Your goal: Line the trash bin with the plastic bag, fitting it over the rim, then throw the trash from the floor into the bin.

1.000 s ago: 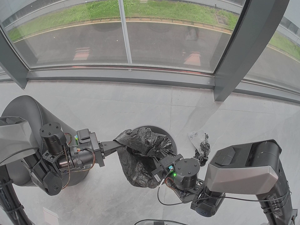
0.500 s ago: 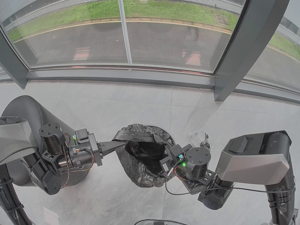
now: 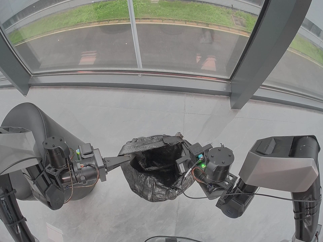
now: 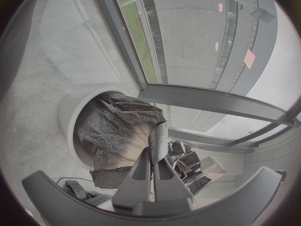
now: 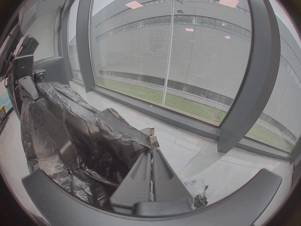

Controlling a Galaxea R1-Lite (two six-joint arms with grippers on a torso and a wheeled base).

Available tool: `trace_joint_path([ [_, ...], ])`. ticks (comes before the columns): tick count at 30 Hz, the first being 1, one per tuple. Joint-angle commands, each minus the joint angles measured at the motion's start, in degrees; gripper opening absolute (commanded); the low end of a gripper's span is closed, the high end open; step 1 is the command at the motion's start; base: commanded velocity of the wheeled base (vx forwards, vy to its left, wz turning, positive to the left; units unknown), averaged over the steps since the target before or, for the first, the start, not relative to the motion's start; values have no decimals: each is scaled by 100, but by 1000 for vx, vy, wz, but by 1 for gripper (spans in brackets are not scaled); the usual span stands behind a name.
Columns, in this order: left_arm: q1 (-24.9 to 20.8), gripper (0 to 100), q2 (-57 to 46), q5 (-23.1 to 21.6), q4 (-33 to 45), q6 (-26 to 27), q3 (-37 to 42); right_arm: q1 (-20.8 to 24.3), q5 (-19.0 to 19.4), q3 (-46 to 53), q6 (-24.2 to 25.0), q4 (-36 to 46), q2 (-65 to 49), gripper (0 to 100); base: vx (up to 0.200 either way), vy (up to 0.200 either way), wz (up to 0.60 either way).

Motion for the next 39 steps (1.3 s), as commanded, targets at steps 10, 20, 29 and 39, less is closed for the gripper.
trace_joint_path([
  [10, -73, 0, -271, 889, 1278, 1536, -417, -231, -1, -221, -4, -105, -57, 0, 0, 0, 0],
  [20, -960, 0, -658, 3526, 2614, 2775, -1014, -380, 8, -520, 5, -61, 119, 0, 0, 0, 0],
  [29, -908, 0, -605, 3552, 2622, 3126, -1014, -477, 16, -1091, 5, 19, 506, 0, 0, 0, 0],
  [39, -793, 0, -342, 3640, 2596, 3715, -997, -486, 60, -1505, 5, 89, 770, 0, 0, 0, 0],
])
